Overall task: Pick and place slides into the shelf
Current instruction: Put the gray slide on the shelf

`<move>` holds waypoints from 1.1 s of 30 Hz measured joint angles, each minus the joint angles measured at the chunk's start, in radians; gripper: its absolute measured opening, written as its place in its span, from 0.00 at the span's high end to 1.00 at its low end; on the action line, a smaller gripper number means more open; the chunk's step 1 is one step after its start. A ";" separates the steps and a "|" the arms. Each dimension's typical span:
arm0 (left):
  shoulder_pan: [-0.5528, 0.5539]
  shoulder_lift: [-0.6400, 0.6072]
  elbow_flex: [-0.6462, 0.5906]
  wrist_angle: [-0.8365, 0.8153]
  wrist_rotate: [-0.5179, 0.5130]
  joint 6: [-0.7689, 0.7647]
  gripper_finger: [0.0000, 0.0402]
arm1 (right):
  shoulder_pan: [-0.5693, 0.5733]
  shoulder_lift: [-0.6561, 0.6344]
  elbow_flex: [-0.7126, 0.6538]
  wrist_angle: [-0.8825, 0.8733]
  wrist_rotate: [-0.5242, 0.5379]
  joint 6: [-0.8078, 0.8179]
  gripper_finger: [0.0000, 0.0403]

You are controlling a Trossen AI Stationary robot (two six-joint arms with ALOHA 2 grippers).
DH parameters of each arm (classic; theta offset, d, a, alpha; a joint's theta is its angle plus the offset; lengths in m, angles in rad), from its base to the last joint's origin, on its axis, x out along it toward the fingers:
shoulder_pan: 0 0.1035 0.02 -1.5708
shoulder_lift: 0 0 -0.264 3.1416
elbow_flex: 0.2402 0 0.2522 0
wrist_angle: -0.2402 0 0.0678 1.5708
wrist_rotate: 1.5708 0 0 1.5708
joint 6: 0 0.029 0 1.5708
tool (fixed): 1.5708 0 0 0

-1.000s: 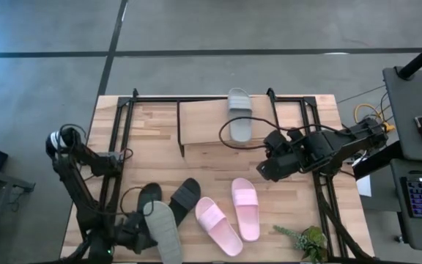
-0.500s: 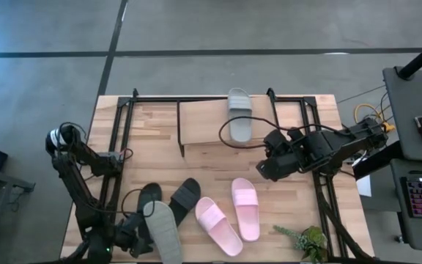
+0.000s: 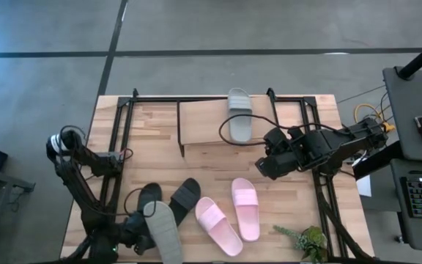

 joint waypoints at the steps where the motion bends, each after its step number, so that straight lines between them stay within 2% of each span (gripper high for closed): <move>1: 0.004 0.010 0.000 0.009 -0.004 0.000 0.45 | 0.000 0.000 0.000 0.000 0.000 0.000 0.98; 7: 0.033 0.063 0.002 0.069 -0.141 0.002 0.45 | 0.000 0.000 -0.003 -0.004 0.000 0.000 0.98; 13: 0.078 0.094 0.004 0.079 -0.212 0.009 0.45 | -0.002 0.000 -0.006 -0.005 -0.001 0.000 0.98; 19: 0.137 0.053 0.009 0.071 -0.398 0.166 0.45 | -0.002 0.001 -0.006 -0.007 -0.003 -0.002 0.98; 24: 0.232 0.043 -0.004 0.072 -0.401 0.303 0.45 | -0.002 0.001 -0.006 -0.008 -0.003 -0.012 0.98; 30: 0.345 0.044 -0.002 0.079 -0.352 0.409 0.45 | -0.002 0.001 -0.006 -0.023 -0.003 -0.016 0.98; 33: 0.385 0.044 0.003 0.136 -0.352 0.482 0.45 | -0.002 0.001 -0.006 -0.040 -0.003 -0.016 0.98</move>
